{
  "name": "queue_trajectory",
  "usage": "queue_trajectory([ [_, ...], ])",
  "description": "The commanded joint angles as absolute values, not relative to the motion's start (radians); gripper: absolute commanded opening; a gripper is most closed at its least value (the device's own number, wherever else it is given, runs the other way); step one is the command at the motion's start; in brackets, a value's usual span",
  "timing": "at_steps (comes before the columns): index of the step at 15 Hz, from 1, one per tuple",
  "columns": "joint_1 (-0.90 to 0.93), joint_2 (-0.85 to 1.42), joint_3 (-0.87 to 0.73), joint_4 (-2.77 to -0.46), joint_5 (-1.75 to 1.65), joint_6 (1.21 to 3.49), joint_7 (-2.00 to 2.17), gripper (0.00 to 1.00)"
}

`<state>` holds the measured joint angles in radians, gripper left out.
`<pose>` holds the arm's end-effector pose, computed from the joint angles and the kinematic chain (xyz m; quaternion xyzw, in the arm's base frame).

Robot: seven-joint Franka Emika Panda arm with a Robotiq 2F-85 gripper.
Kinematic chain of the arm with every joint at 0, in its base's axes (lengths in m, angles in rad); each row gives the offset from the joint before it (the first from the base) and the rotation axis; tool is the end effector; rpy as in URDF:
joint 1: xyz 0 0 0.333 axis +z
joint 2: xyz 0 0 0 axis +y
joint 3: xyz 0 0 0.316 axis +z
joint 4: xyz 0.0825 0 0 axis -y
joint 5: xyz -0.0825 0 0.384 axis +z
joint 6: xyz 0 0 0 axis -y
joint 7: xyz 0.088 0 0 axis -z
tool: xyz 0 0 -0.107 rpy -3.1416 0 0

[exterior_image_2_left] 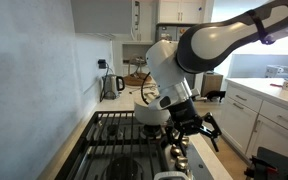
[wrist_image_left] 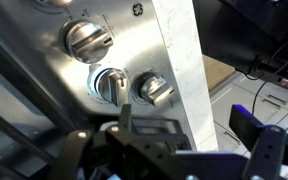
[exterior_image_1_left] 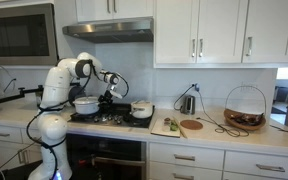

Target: Turn off the stove

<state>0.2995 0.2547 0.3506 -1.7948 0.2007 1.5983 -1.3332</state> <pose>0.4487 0.3535 0.3917 -0.5456 -0.7976 0.1560 0.2043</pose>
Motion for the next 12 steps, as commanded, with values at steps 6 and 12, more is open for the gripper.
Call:
queue_trajectory([
  [6, 0.333, 0.183, 0.395, -1.951, 0.192, 1.801, -1.343, 1.00],
  [12, 0.351, 0.101, 0.399, -2.105, 0.169, 2.029, -1.277, 1.00],
])
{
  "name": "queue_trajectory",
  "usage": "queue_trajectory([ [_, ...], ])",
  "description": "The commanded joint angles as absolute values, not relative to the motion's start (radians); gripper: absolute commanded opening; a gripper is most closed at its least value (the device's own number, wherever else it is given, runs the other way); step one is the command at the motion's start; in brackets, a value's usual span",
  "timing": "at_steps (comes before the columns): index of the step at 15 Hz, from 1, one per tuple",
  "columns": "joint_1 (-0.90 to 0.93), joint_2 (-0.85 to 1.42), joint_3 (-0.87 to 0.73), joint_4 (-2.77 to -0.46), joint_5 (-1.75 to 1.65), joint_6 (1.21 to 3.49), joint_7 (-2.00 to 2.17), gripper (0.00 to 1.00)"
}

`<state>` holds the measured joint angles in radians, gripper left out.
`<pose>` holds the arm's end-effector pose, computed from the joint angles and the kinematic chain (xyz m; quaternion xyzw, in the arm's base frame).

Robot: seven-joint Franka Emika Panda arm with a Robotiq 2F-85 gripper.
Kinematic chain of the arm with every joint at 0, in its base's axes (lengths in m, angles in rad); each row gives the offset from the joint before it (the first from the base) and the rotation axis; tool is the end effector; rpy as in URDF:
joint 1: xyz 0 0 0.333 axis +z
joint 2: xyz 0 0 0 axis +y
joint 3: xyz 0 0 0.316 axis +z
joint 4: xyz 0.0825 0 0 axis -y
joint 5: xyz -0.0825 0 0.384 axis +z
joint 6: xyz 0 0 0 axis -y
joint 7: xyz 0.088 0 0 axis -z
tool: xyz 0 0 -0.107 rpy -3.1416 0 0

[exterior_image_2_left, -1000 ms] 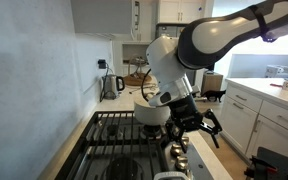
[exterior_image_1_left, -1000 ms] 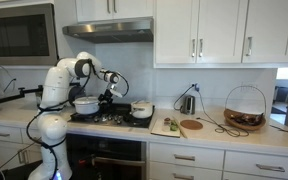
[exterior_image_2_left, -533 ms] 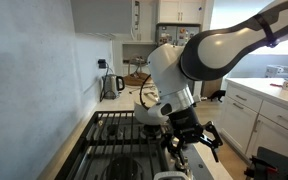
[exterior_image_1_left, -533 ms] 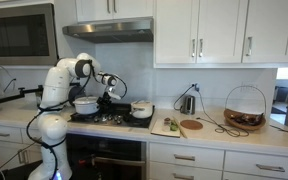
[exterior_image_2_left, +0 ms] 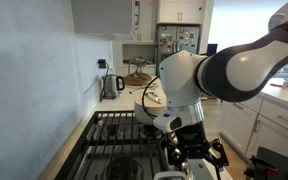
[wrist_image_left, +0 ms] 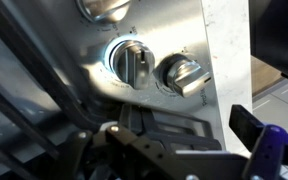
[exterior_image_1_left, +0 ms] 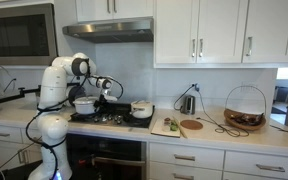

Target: Turn off the stove

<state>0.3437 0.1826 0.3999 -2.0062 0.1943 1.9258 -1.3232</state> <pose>0.4042 0.3833 0.3571 -0.5408 -0.8230 0.0848 0.1519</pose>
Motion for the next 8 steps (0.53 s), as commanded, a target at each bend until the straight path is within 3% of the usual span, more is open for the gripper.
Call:
queue_trajectory([
  [1, 0.353, 0.091, 0.398, -2.123, 0.158, 2.060, -1.256, 1.00],
  [8, 0.361, 0.041, 0.398, -2.206, 0.018, 2.144, -1.110, 1.00],
])
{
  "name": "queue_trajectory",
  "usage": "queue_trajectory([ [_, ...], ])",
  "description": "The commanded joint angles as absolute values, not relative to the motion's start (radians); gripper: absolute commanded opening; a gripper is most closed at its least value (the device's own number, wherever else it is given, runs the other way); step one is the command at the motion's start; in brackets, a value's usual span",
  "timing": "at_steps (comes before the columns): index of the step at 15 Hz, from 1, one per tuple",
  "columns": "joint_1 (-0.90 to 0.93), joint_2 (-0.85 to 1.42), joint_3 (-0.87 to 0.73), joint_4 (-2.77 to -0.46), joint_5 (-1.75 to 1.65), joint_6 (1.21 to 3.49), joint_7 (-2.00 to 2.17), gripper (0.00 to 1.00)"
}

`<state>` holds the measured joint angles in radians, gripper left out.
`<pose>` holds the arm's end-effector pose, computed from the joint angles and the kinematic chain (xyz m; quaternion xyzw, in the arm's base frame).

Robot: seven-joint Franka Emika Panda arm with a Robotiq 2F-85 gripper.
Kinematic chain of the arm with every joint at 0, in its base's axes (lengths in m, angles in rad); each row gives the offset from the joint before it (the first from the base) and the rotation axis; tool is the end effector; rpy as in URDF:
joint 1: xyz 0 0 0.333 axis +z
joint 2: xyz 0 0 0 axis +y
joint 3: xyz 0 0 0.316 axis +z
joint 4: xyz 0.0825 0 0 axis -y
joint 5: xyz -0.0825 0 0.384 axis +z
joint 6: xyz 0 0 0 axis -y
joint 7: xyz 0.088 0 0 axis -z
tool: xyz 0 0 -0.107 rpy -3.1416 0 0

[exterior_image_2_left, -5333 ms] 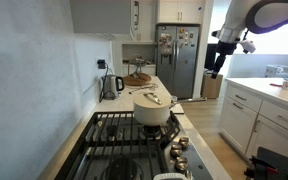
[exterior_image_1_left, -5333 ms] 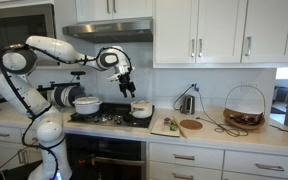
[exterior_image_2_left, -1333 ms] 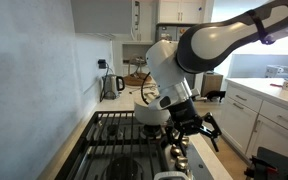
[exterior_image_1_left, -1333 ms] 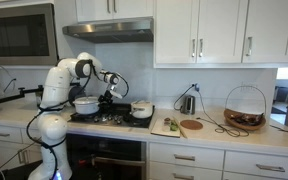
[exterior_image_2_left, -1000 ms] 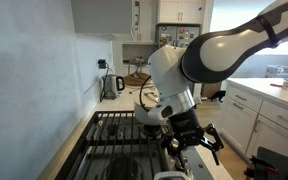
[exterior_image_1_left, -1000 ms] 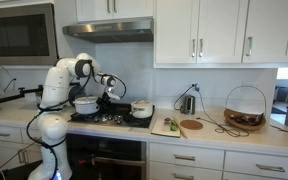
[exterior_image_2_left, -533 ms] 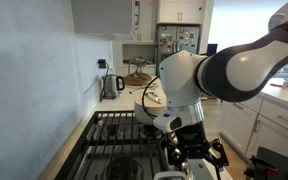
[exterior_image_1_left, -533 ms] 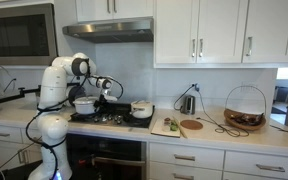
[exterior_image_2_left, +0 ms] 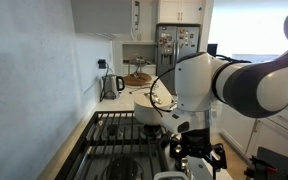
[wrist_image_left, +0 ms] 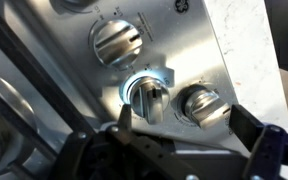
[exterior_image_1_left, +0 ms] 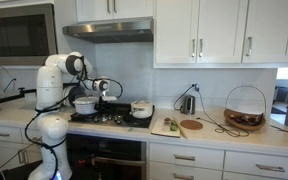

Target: Turn off the stove

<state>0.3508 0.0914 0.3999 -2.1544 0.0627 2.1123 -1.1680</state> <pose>0.3904 0.3662 0.3508 -0.5865 -0.8063 0.0530 0.0557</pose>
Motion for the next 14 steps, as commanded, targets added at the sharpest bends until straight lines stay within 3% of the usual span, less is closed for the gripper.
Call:
queue_trajectory([
  [1, 0.360, 0.039, 0.398, -2.211, 0.011, 2.144, -1.107, 1.00],
  [9, 0.361, 0.026, 0.399, -2.233, 0.006, 2.170, -1.100, 0.96],
  [12, 0.362, 0.028, 0.399, -2.229, 0.004, 2.177, -1.099, 0.81],
  [14, 0.362, 0.033, 0.399, -2.226, 0.002, 2.181, -1.101, 0.61],
])
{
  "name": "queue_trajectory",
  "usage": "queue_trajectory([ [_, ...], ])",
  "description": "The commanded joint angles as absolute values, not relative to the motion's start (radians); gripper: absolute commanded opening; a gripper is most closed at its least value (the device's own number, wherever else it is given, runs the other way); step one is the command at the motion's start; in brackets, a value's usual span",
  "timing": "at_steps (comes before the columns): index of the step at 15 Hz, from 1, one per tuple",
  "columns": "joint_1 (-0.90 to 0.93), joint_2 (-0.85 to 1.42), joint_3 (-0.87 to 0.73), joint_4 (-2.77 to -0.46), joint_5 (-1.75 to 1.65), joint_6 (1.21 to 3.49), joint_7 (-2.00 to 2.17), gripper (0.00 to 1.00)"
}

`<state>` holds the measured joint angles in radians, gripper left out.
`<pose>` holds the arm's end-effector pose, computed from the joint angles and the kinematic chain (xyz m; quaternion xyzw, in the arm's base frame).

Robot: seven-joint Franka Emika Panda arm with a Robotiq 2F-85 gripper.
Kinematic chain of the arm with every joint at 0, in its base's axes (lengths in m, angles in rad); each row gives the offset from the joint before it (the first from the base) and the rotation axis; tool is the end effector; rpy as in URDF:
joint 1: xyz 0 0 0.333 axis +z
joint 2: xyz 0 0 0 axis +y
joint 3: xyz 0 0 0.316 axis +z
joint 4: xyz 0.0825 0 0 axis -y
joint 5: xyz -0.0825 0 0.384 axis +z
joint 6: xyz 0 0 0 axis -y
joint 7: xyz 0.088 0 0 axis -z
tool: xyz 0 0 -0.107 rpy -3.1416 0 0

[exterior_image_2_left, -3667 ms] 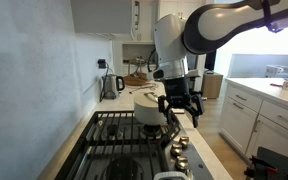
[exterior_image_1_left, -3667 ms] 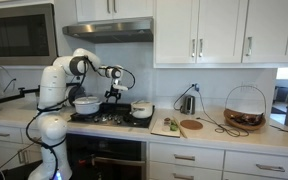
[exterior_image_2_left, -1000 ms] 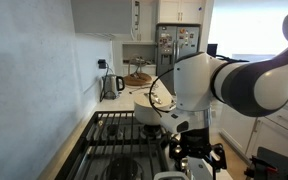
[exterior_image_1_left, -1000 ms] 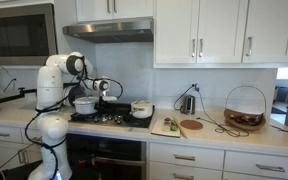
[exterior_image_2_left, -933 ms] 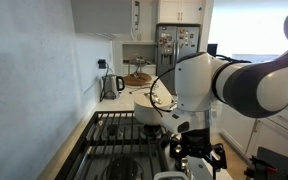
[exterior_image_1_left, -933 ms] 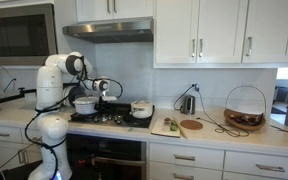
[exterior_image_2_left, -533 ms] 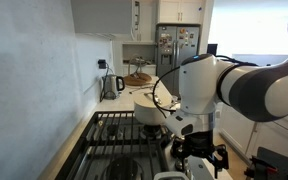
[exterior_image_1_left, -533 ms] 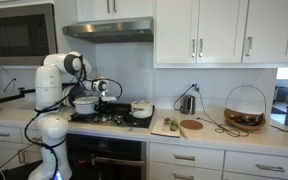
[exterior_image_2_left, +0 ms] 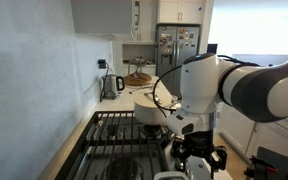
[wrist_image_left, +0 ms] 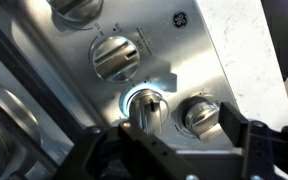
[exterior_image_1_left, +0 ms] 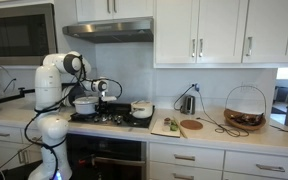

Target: Turn off the stove

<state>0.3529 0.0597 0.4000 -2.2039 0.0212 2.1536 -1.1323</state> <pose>0.3830 0.3591 0.3482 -0.5916 -0.8043 0.0479 0.0297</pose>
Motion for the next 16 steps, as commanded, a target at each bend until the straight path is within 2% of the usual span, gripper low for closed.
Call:
queue_trajectory([
  [1, 0.363, 0.037, 0.399, -2.222, 0.000, 2.181, -1.100, 0.65],
  [3, 0.364, 0.041, 0.399, -2.219, -0.002, 2.185, -1.101, 0.65],
  [4, 0.364, 0.047, 0.399, -2.212, -0.006, 2.186, -1.100, 0.69],
  [10, 0.361, 0.063, 0.397, -2.205, 0.000, 2.213, -1.114, 0.76],
  [16, 0.357, 0.097, 0.395, -2.196, 0.005, 2.233, -1.123, 0.72],
])
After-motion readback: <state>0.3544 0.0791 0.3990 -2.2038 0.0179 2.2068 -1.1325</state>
